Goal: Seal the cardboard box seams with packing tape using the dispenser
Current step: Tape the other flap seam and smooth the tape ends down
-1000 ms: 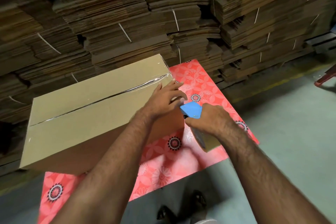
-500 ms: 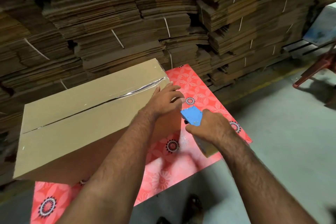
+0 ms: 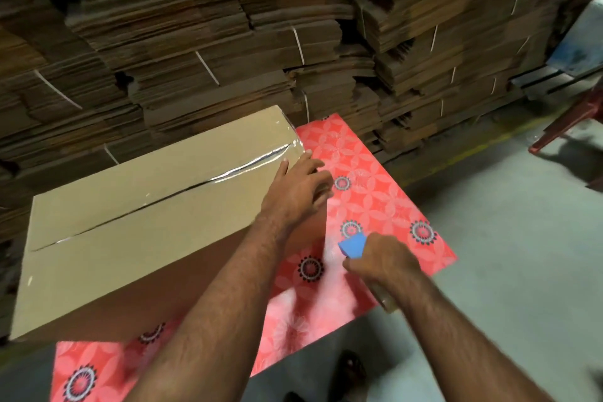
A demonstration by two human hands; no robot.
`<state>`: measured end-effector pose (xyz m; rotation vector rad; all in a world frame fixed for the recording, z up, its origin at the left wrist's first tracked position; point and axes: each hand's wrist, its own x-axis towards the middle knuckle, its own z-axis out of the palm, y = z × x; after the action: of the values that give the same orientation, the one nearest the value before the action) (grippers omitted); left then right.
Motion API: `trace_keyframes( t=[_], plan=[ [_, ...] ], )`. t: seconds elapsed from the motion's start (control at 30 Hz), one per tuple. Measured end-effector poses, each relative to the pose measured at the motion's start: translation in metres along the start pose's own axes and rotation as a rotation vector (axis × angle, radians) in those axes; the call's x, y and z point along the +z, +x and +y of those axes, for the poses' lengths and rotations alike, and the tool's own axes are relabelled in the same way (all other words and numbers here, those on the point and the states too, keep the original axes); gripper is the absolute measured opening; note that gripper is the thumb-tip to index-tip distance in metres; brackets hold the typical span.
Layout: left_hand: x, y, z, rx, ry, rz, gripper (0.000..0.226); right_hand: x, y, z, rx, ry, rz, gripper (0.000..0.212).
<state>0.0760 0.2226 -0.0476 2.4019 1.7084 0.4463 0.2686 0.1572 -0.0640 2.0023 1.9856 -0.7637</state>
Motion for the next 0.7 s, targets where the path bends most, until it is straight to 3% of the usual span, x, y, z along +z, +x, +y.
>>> trace_keyframes(
  t=[0.17,0.3,0.47,0.6,0.7],
  plan=[
    [0.001,-0.001,0.009,-0.026,0.007,0.055,0.014,-0.007,0.037,0.004,0.021,0.054,0.268,0.073],
    [0.003,0.002,0.012,-0.062,0.054,0.080,0.014,0.003,0.082,0.015,0.032,0.038,0.352,0.081],
    [0.008,0.000,0.013,-0.092,0.088,0.142,0.041,0.033,0.118,0.033,0.063,-0.112,0.319,0.079],
    [0.016,0.003,0.023,-0.162,0.160,0.209,0.023,0.057,0.133,0.032,0.003,-0.167,0.319,0.076],
    [0.025,0.006,0.032,-0.241,0.233,0.236,0.032,0.061,0.136,0.030,0.001,-0.181,0.240,0.082]
  ],
)
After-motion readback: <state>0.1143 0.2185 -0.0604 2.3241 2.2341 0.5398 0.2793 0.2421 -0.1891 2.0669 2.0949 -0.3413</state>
